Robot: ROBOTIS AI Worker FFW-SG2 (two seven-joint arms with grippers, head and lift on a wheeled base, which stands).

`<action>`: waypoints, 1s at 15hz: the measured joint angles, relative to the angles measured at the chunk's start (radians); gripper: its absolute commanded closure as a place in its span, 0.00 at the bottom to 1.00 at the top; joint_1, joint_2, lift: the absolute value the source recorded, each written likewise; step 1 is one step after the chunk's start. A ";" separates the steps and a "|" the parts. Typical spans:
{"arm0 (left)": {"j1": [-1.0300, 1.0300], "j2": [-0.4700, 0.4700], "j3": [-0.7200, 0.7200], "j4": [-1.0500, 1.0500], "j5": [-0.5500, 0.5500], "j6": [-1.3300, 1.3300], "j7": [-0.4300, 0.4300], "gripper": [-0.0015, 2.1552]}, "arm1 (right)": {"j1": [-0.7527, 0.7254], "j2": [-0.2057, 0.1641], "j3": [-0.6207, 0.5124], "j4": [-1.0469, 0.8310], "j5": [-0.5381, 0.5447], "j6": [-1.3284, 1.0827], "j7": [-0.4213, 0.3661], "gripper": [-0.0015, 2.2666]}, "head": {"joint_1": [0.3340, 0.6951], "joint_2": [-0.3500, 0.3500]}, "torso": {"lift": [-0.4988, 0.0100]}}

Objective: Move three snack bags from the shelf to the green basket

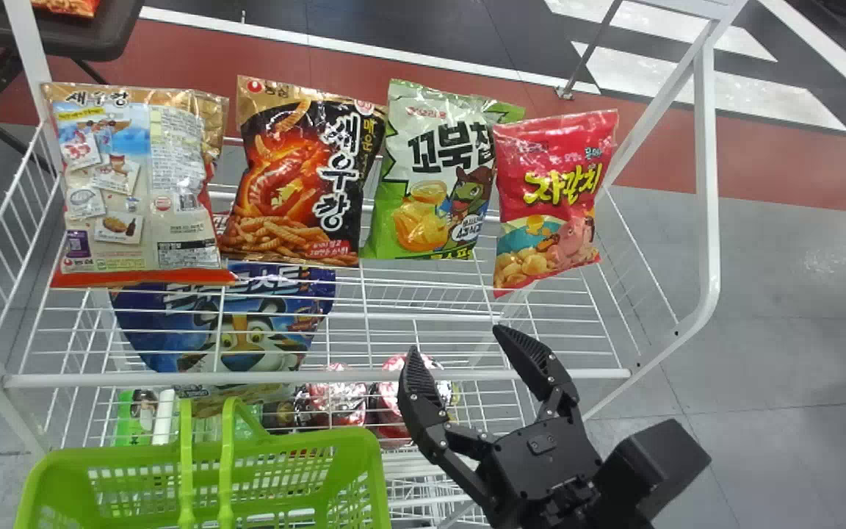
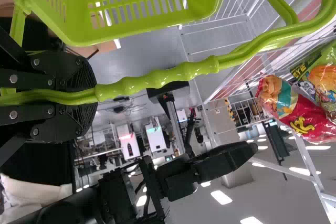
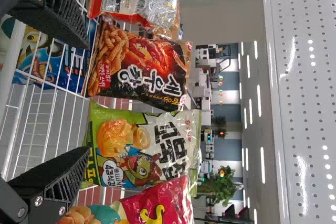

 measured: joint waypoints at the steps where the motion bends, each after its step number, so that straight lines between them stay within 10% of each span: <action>1: 0.000 0.000 0.000 0.000 0.000 0.000 0.000 0.99 | 0.000 0.000 0.000 0.000 0.000 0.000 0.000 0.06 | 1.00 0.00 | 0.89; 8: 0.000 0.000 -0.011 0.000 -0.004 -0.002 -0.002 0.99 | -0.055 0.000 0.041 0.013 0.025 0.022 0.000 0.06 | 1.00 0.00 | 0.89; 15: 0.006 0.009 -0.049 -0.009 -0.023 -0.003 0.002 0.99 | -0.404 0.005 0.184 0.242 -0.017 0.101 0.041 0.06 | 1.00 0.26 | 0.89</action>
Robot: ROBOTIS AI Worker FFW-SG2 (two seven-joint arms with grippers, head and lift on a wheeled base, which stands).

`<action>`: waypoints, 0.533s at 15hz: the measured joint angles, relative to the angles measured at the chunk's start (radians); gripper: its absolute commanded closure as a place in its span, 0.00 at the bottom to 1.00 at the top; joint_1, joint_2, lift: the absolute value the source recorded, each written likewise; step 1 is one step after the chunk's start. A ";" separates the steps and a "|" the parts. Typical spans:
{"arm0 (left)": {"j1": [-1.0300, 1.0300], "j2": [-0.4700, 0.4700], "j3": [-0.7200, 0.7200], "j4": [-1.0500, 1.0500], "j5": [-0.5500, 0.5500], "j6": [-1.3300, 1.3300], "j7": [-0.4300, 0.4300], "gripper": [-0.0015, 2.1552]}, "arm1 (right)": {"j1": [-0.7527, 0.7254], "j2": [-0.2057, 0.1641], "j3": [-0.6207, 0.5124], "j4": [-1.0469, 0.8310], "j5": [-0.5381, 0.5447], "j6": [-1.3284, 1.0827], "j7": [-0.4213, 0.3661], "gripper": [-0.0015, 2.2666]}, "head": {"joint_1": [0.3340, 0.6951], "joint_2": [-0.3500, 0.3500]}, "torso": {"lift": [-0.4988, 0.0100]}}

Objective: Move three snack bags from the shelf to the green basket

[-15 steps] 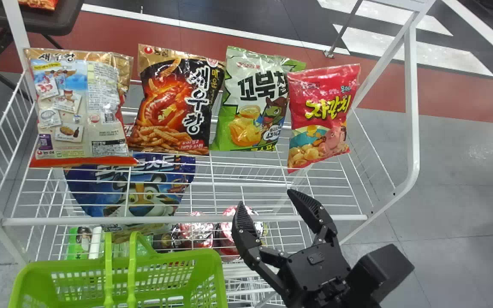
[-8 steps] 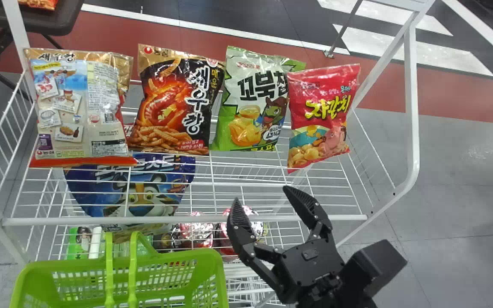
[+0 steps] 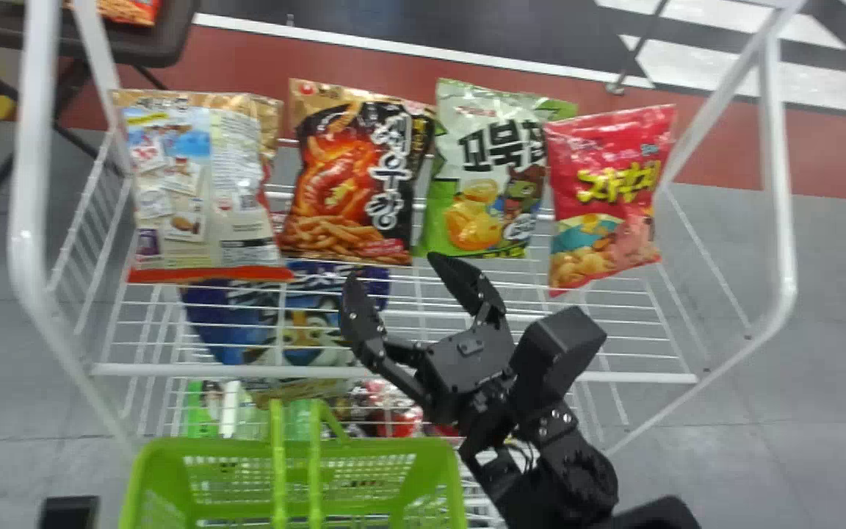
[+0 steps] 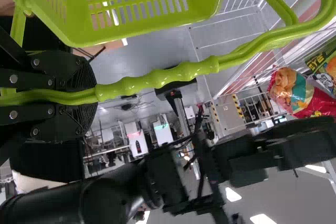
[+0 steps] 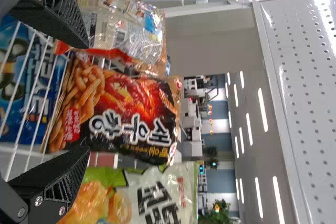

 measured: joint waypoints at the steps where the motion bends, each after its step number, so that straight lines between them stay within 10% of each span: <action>1: 0.003 0.001 -0.001 -0.003 -0.001 0.000 0.003 0.99 | -0.057 0.003 0.024 0.038 -0.001 0.026 -0.002 0.06 | 1.00 0.29 | 0.89; 8: 0.005 0.007 -0.011 -0.010 -0.005 0.001 0.010 0.99 | -0.367 0.026 0.168 0.222 -0.019 0.201 -0.013 0.06 | 1.00 0.55 | 0.89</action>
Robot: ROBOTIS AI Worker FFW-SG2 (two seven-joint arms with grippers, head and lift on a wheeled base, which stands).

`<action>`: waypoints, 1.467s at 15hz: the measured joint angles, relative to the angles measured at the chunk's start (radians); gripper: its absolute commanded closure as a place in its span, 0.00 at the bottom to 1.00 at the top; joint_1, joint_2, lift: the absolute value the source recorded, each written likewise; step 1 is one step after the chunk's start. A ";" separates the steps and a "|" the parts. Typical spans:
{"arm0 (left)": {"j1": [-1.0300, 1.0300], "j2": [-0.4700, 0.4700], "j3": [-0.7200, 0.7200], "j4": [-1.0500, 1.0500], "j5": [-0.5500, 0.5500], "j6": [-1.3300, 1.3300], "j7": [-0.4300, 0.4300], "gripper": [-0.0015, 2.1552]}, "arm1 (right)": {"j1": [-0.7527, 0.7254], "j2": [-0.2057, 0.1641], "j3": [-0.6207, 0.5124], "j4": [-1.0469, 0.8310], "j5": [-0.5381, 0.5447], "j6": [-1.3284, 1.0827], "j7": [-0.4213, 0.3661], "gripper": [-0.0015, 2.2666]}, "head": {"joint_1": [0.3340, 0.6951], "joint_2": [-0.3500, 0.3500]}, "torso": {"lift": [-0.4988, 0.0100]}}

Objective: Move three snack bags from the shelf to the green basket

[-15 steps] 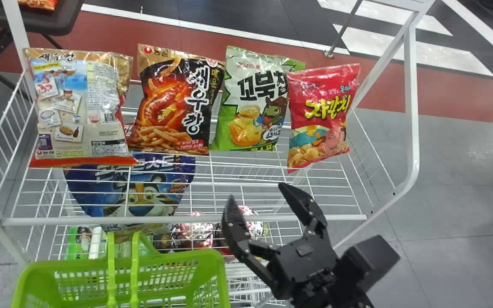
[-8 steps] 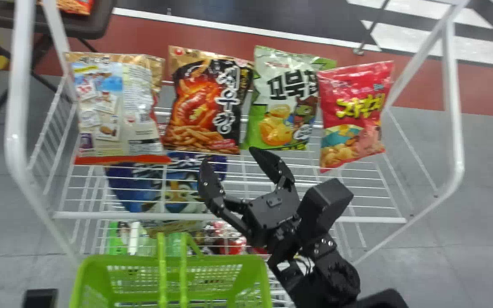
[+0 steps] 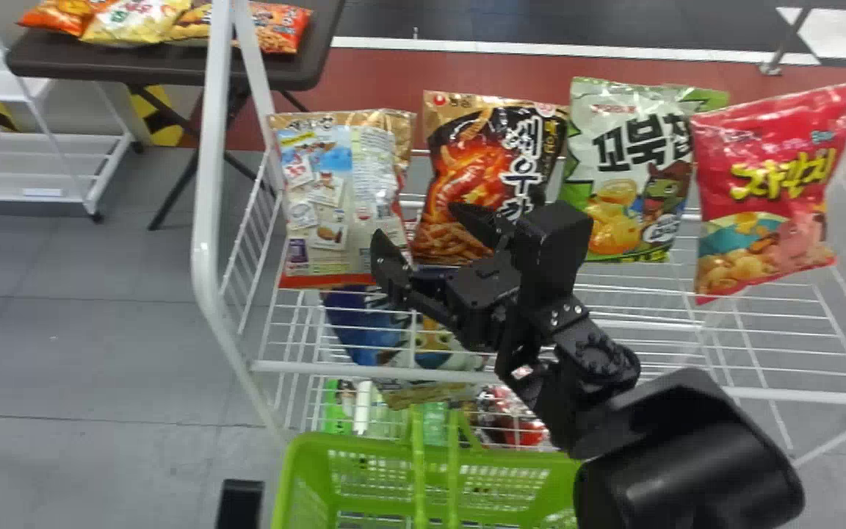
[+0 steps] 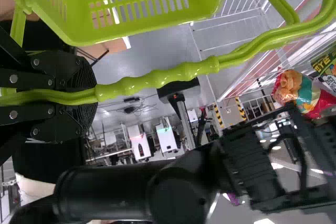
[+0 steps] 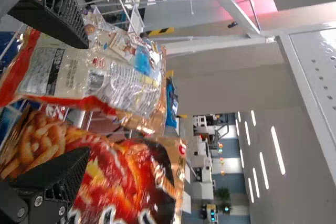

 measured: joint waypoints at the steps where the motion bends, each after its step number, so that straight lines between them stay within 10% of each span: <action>1: -0.002 0.002 -0.002 0.000 0.000 0.000 0.001 0.99 | -0.029 0.008 0.011 0.018 -0.004 0.021 -0.003 0.06 | 1.00 0.57 | 0.89; 6: -0.026 0.028 -0.005 0.010 0.012 -0.002 0.002 0.99 | -0.164 0.044 0.053 0.133 -0.014 0.103 -0.017 0.15 | 1.00 0.65 | 0.89; 12: -0.043 0.033 -0.008 0.023 0.019 -0.001 0.002 0.99 | -0.221 0.047 0.078 0.163 -0.016 0.219 0.011 0.93 | 1.00 0.70 | 0.89; 22: -0.046 0.037 -0.009 0.020 0.024 -0.001 0.000 0.99 | 0.001 0.020 0.049 -0.168 0.035 0.253 0.007 0.99 | 1.00 0.65 | 0.89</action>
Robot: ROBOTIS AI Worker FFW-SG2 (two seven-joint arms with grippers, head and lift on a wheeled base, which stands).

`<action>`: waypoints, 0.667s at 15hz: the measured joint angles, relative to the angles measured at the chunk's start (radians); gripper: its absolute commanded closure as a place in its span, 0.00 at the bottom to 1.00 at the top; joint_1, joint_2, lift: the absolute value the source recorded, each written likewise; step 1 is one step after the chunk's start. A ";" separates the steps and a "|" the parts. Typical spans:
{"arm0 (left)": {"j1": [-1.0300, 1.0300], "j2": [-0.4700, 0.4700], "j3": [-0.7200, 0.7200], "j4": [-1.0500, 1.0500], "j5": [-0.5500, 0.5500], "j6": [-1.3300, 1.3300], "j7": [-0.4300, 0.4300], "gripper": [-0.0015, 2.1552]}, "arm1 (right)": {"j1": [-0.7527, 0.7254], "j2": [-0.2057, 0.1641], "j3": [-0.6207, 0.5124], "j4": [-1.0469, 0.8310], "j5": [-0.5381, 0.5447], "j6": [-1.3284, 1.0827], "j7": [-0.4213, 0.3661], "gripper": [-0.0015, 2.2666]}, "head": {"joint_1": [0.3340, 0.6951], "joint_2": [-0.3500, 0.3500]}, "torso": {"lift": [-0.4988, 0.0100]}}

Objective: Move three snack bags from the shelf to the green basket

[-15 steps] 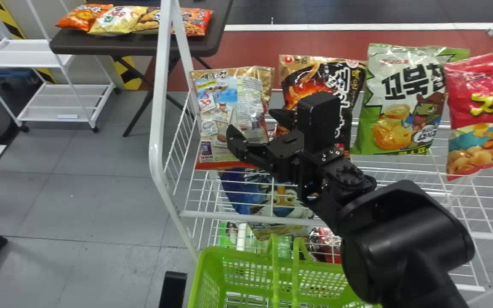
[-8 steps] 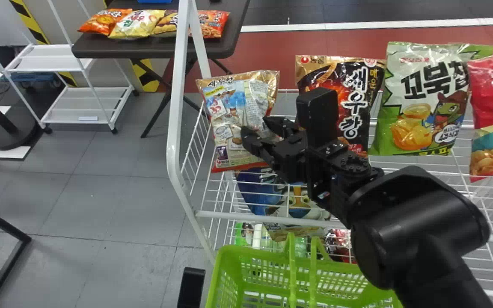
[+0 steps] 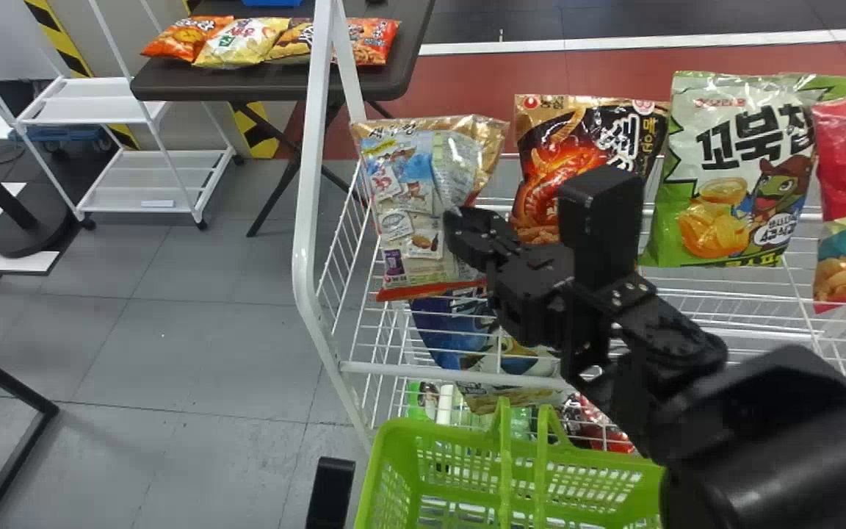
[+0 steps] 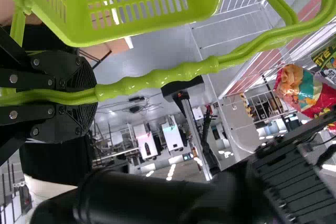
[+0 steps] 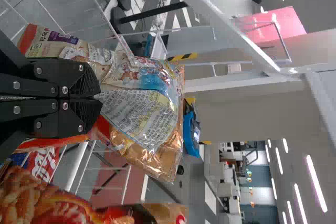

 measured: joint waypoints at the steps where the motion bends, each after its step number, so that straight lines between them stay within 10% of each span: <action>1: 0.000 0.000 0.000 -0.001 0.000 0.000 0.000 0.99 | 0.047 -0.012 -0.005 -0.066 0.024 0.001 -0.005 0.99 | 1.00 0.63 | 0.89; 10: -0.003 -0.019 0.013 -0.001 -0.003 0.008 0.005 0.99 | 0.515 -0.183 -0.201 -0.612 0.041 0.130 -0.006 0.99 | 1.00 0.25 | 0.89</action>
